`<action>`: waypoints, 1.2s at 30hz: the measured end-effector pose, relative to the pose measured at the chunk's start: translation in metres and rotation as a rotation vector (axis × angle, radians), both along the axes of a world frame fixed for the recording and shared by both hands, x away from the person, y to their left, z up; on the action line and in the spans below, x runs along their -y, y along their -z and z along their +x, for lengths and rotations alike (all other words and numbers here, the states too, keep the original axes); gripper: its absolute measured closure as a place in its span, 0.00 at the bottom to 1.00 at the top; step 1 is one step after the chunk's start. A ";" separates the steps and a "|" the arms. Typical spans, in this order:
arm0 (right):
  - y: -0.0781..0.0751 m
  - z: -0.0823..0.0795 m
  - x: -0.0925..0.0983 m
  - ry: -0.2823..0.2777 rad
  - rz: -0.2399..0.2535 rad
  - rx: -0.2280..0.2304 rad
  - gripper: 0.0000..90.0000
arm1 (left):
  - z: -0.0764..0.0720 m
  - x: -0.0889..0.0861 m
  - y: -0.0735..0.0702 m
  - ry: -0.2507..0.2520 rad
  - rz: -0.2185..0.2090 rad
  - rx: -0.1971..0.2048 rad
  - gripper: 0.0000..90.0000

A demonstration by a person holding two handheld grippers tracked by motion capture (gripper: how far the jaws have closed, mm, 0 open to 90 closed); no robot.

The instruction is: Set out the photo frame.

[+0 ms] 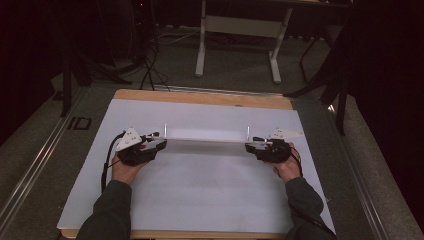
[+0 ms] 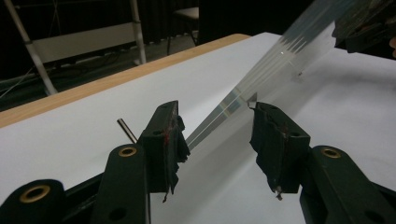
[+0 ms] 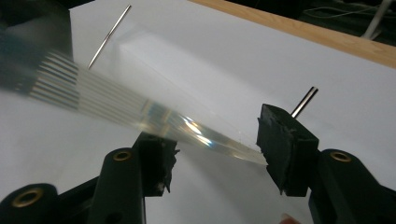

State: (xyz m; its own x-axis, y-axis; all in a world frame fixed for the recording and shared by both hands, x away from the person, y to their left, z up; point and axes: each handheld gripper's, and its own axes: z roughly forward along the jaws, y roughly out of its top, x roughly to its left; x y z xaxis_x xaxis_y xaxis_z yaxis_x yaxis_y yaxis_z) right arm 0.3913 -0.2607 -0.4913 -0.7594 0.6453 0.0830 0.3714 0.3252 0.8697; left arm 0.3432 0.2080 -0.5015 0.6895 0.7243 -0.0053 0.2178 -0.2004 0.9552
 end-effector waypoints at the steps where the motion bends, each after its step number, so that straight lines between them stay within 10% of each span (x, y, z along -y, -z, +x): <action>1: 0.000 -0.001 0.000 0.003 -0.003 0.010 0.54 | 0.000 0.000 0.000 -0.002 -0.004 0.002 0.57; 36: -0.004 0.014 -0.006 0.089 -0.009 0.109 0.62 | 0.034 0.013 -0.008 -0.108 -0.051 -0.014 0.55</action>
State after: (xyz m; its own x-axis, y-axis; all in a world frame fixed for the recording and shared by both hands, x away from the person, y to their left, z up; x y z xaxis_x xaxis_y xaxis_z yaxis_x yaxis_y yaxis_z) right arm 0.4056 -0.2543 -0.4869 -0.7032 0.7110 -0.0032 0.3024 0.3032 0.9037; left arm 0.3767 0.1950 -0.4932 0.6073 0.7926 -0.0536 0.2493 -0.1261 0.9602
